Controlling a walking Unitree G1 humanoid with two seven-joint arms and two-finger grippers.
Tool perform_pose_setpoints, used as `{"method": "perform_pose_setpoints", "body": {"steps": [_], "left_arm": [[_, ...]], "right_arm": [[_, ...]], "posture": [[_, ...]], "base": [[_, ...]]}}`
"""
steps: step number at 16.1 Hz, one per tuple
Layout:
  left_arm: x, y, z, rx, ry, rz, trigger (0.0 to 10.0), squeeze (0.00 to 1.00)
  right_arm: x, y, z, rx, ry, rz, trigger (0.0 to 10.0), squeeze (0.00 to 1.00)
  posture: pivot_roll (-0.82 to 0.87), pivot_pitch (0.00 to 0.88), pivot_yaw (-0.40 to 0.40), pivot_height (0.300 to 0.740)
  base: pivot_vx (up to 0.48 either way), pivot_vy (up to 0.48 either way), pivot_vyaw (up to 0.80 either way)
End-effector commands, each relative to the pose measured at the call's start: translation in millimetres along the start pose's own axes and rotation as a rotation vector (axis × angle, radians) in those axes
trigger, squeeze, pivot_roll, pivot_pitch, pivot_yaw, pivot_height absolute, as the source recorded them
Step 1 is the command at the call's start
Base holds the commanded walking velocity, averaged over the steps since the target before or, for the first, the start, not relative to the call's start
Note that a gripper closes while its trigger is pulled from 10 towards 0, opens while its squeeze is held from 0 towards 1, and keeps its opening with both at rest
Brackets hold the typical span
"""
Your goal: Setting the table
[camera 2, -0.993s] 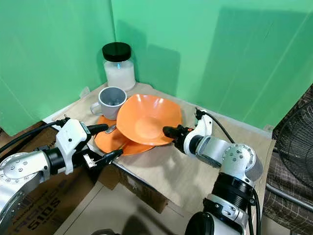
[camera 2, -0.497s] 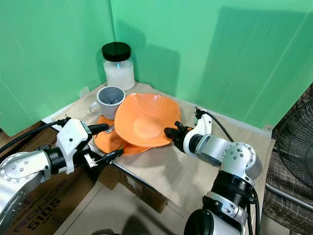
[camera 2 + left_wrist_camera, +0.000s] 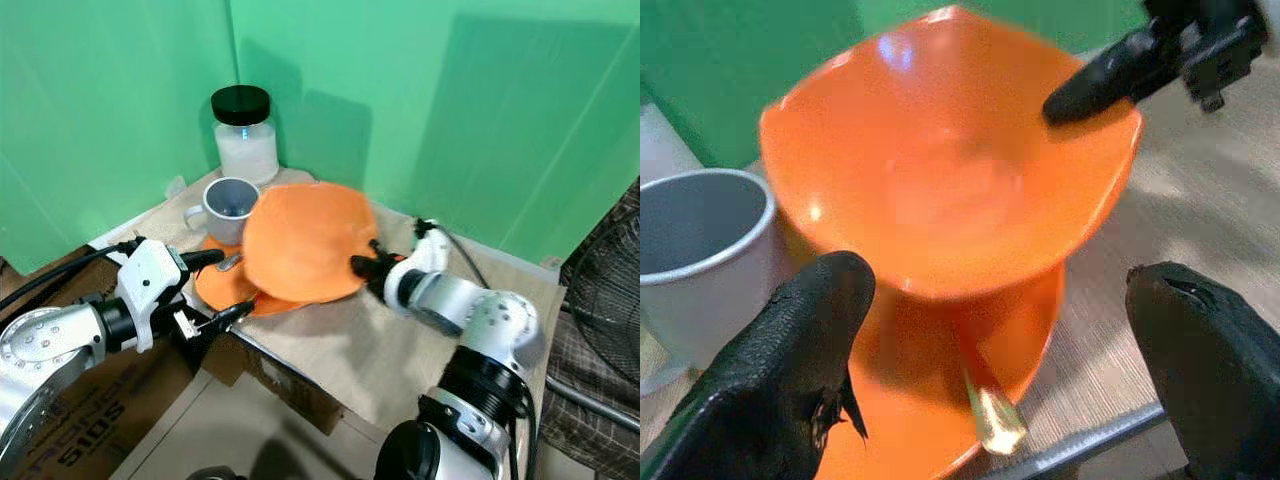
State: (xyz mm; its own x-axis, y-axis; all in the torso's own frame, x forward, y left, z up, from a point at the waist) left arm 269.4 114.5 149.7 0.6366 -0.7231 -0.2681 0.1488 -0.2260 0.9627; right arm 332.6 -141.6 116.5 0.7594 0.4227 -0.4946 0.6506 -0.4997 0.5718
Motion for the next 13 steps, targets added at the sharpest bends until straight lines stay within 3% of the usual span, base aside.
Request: {"method": "perform_pose_setpoints", "body": {"steps": [1,2,4,5,6,7,8,9,10,11,13], "left_arm": [[2.4,8,-1.6,0.017,-0.004,0.029,10.0,0.0],[4.3,10,-3.0,0.022,0.002,0.04,10.0,0.0],[8.9,16,-4.8,0.03,0.058,0.086,10.0,0.0],[11.1,19,-10.7,0.024,0.124,0.113,10.0,0.0],[12.1,19,-13.5,0.021,0.155,0.121,10.0,0.0],[13.4,21,-21.5,0.01,0.254,0.161,10.0,0.0],[14.6,25,-23.6,-0.012,0.305,0.202,10.0,0.0],[18.9,27,-20.3,-0.029,0.315,0.224,10.0,0.0],[22.9,28,-17.2,-0.026,0.322,0.23,10.0,0.0],[23.2,28,-17.1,-0.024,0.328,0.231,10.0,0.0],[22.9,29,-17.7,-0.02,0.348,0.242,10.0,0.0]], "right_arm": [[-18.9,32,-11.5,-0.061,0.024,0.169,0.0,0.0],[-29.2,42,-13.9,-0.104,0.029,0.234,0.0,0.0],[-61.1,59,-26.3,-0.366,0.01,0.4,0.0,0.0],[-68.8,60,-37.8,-0.477,0.019,0.457,0.0,0.0],[-71.0,59,-43.2,-0.5,0.035,0.482,0.0,0.0],[-74.3,56,-51.0,-0.559,0.04,0.543,0.0,0.0],[-76.3,51,-53.1,-0.617,0.015,0.57,10.0,0.0],[-77.4,47,-47.6,-0.66,-0.047,0.589,10.0,0.0],[-79.8,44,-36.9,-0.618,-0.092,0.619,10.0,0.0],[-80.6,43,-35.6,-0.581,-0.081,0.63,10.0,0.0],[-82.3,40,-37.6,-0.616,-0.066,0.65,10.0,0.0]], "posture": [[0.08,0.0,0.005,0.74],[0.08,0.0,0.004,0.74],[0.07,0.0,0.0,0.74],[0.07,0.0,0.0,0.74],[0.07,0.0,0.0,0.74],[0.06,0.0,0.01,0.74],[0.06,0.0,0.017,0.74],[0.06,0.0,0.02,0.74],[0.06,0.0,0.023,0.74],[0.06,0.0,0.025,0.74],[0.06,0.0,0.026,0.74]], "base": [[0.0,0.0,0.0],[0.0,0.0,0.0],[0.0,0.0,0.0],[0.0,0.0,0.0],[0.0,0.0,0.0],[0.0,0.0,0.0],[0.0,0.0,0.0],[0.0,0.0,0.0],[0.0,0.0,0.0],[0.0,0.0,0.0],[0.0,0.0,0.0]]}}
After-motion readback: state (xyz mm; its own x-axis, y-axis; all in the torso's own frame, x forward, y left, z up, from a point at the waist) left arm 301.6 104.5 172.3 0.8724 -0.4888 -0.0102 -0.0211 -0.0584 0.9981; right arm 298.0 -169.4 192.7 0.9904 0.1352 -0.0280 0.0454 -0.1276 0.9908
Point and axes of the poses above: a point about 5 cm out from each wrist's last joint towards the gripper, its own x axis pointing out of the wrist towards the gripper, its own y axis along the axis of the wrist's last joint, z = x × y, the point moved 5 cm from there along x, pointing out of the wrist towards the gripper, and after that the axes turned 11 degrees about -x, right-handed, at the moved point
